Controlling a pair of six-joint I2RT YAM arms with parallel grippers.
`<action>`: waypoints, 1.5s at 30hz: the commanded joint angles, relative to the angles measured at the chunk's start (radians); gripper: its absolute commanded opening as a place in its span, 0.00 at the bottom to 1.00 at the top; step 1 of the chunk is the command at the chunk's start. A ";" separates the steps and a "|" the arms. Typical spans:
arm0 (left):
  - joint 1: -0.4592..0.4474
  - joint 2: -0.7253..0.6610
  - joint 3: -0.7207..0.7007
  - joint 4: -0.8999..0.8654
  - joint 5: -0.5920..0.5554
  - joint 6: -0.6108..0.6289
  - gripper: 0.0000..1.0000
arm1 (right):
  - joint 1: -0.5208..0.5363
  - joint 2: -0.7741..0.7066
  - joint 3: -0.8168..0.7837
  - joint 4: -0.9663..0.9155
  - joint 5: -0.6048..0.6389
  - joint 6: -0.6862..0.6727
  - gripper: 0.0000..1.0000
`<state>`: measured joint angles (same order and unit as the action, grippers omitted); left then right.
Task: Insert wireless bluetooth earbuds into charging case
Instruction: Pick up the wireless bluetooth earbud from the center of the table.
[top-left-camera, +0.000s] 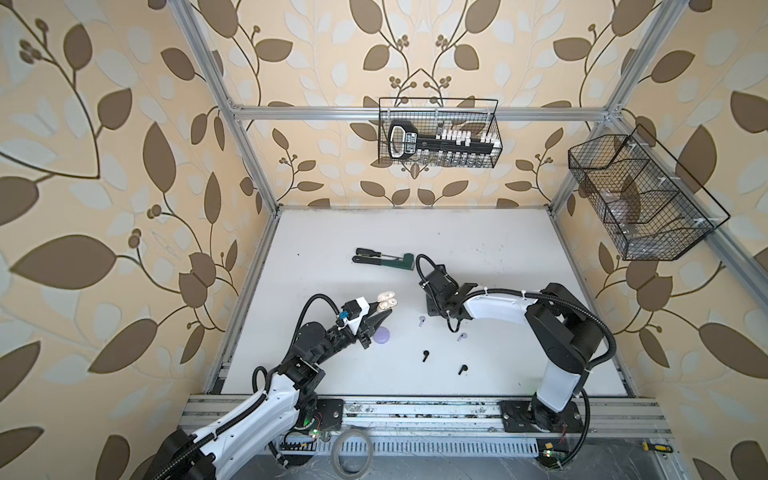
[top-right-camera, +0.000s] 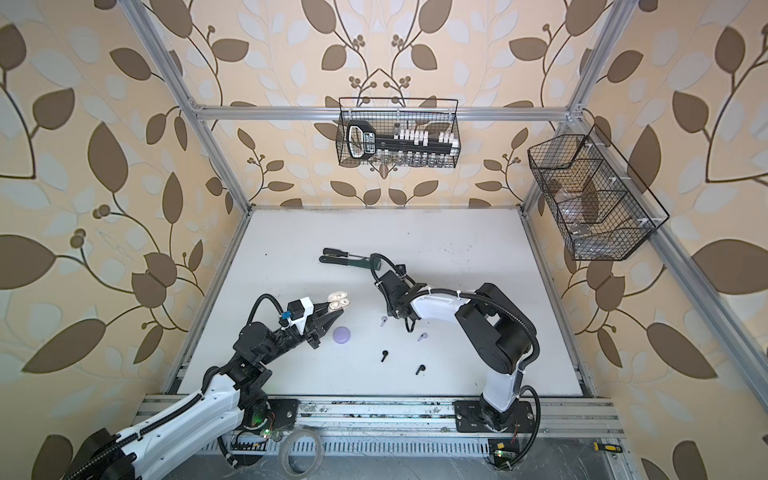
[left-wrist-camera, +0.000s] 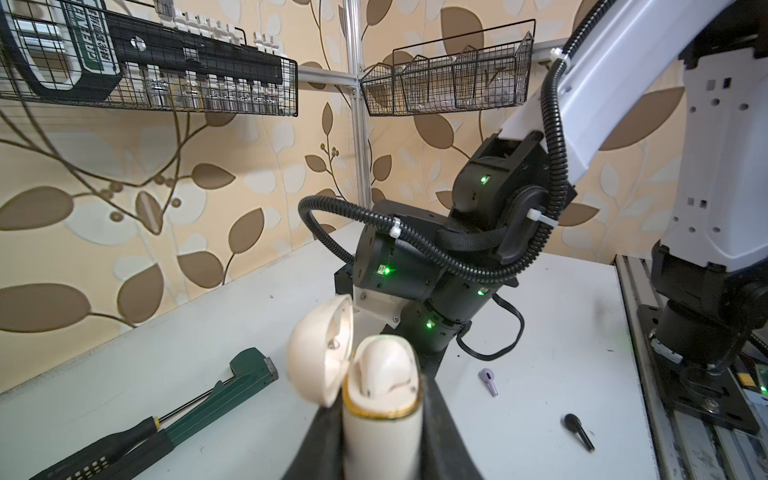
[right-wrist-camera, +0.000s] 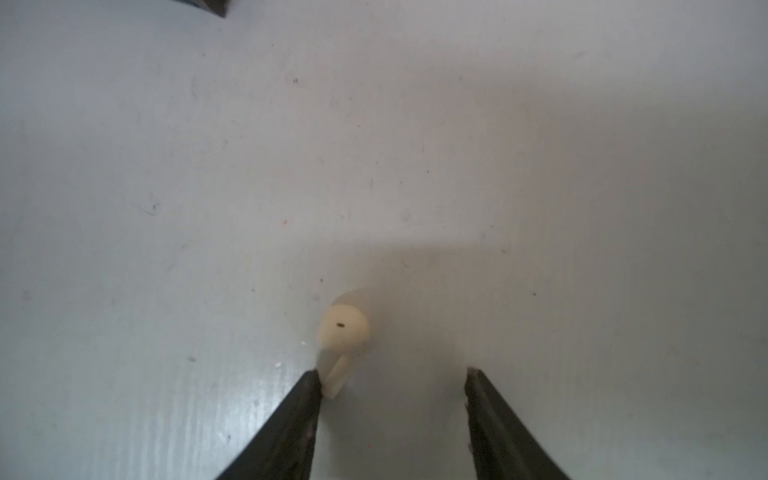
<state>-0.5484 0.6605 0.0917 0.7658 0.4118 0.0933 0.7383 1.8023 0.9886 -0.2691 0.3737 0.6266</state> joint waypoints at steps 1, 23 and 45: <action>0.004 -0.015 0.000 0.029 0.014 -0.008 0.00 | -0.002 -0.020 -0.023 -0.022 0.013 0.003 0.50; 0.005 -0.012 0.000 0.032 0.016 -0.006 0.00 | -0.015 0.083 0.094 -0.029 -0.037 -0.059 0.45; 0.005 -0.012 0.001 0.027 0.023 -0.007 0.00 | -0.048 0.103 0.054 0.005 -0.074 -0.048 0.21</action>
<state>-0.5484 0.6544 0.0917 0.7639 0.4149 0.0933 0.6914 1.8668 1.0653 -0.2401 0.3199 0.5755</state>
